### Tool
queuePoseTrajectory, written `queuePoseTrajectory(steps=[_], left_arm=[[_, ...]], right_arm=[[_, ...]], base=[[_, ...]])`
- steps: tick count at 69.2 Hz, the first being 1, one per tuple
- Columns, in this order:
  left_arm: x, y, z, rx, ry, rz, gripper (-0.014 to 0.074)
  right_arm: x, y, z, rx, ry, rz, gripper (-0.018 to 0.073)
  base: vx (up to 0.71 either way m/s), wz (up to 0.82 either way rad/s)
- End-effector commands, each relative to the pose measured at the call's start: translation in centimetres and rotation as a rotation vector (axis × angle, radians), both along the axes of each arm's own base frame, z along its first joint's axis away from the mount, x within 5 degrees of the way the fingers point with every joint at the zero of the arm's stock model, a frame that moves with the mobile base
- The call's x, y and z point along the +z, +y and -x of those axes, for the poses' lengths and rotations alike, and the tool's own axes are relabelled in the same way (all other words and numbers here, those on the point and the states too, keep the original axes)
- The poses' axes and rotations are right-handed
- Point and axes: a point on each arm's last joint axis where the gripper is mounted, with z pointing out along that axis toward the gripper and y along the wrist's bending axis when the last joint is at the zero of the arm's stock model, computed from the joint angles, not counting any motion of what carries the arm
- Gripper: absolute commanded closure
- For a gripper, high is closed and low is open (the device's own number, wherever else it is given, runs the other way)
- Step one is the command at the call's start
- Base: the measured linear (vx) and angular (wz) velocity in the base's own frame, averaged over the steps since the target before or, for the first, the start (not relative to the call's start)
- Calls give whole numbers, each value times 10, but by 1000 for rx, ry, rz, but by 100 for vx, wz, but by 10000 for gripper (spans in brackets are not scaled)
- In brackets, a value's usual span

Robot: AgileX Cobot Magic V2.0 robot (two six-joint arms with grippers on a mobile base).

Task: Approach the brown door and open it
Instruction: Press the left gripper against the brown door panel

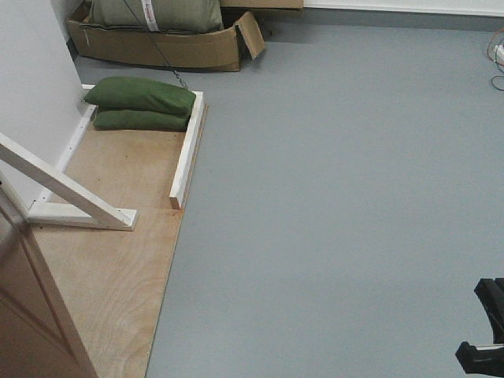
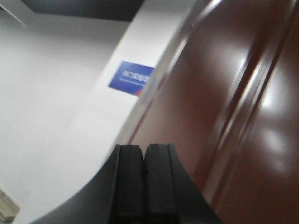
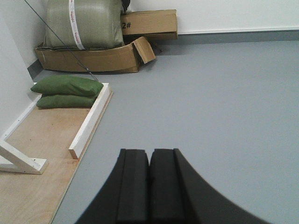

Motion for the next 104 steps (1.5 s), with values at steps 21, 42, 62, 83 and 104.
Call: queuePoseTrajectory(steps=[21,42,62,83,104], left_arm=[[4,-43,-16,-447,37,-38,580],[-1,-50,-37,-703,48,-27,580],[-3,-70,-66,-874,38,-145,580],[-10,-104,-87,-890,113,-270,580],[-15,-125,-94,-823,178,-366,580]], right_arm=[[7,-1,-1,-7,-95,10,559],[7,-1,-1,-7,-95,10,559],[7,-1,-1,-7,-95,10,559],[7,-1,-1,-7,-95,10,559],[7,-1,-1,-7,-95,10,559]], base=[[0,0],[0,0],[0,0],[0,0],[0,0]])
